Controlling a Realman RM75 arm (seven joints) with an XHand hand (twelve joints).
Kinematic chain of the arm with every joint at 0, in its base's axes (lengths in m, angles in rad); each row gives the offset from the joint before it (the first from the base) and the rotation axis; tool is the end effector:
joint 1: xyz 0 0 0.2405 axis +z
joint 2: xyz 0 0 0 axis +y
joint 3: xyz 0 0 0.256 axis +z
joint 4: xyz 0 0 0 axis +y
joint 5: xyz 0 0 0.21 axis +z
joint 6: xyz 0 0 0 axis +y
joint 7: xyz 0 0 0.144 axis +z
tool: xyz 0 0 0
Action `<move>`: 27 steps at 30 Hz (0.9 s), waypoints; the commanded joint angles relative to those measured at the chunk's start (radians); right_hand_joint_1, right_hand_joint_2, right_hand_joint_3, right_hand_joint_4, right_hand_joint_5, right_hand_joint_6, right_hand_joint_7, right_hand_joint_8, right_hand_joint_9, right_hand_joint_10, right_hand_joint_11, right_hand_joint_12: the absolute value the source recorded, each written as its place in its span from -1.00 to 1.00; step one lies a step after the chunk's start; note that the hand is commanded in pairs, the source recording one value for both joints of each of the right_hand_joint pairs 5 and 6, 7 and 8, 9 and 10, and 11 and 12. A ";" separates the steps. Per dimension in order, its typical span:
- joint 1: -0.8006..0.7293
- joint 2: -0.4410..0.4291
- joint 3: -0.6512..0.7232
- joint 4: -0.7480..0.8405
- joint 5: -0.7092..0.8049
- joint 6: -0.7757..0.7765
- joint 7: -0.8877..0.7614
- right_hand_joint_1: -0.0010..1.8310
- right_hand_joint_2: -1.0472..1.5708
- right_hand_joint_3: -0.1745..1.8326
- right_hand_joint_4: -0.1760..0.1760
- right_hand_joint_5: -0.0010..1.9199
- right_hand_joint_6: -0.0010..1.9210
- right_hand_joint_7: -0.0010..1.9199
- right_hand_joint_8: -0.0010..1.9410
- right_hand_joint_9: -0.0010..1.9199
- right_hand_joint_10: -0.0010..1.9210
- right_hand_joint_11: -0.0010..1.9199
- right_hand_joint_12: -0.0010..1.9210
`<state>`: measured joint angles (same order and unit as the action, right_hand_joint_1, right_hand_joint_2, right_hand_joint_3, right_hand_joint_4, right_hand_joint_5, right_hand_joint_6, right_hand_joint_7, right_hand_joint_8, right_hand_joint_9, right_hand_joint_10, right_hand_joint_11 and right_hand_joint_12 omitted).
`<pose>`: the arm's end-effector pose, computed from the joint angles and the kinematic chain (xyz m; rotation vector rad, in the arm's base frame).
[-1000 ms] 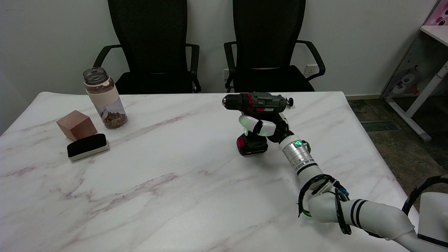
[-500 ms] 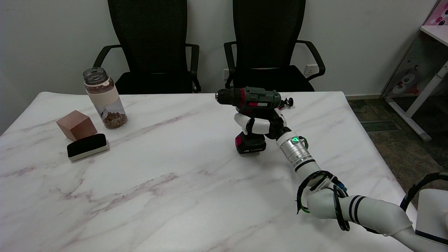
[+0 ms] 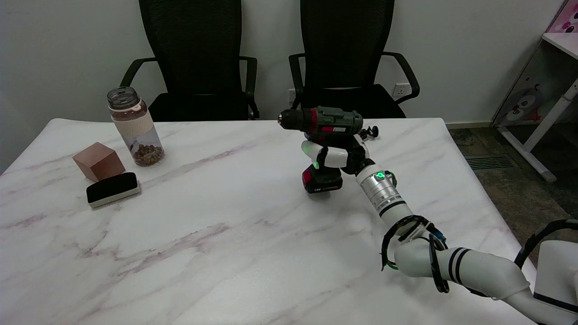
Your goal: Pick up the power screwdriver.
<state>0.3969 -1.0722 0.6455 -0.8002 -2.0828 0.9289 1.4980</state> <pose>-0.3141 -0.3830 0.3186 1.3694 -1.2236 1.3954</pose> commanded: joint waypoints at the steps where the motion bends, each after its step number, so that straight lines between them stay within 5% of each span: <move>1: 0.071 0.007 0.006 -0.033 -0.005 0.005 -0.002 0.34 1.00 0.19 0.30 0.77 0.77 0.77 0.75 0.86 0.86 0.76 0.76; 27: 0.294 0.026 0.027 -0.085 0.003 -0.047 -0.095 0.35 1.00 0.22 0.35 0.79 0.79 0.79 0.77 0.91 0.91 0.83 0.83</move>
<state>0.5619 -1.0483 0.6563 -0.8582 -2.0851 0.9258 1.4704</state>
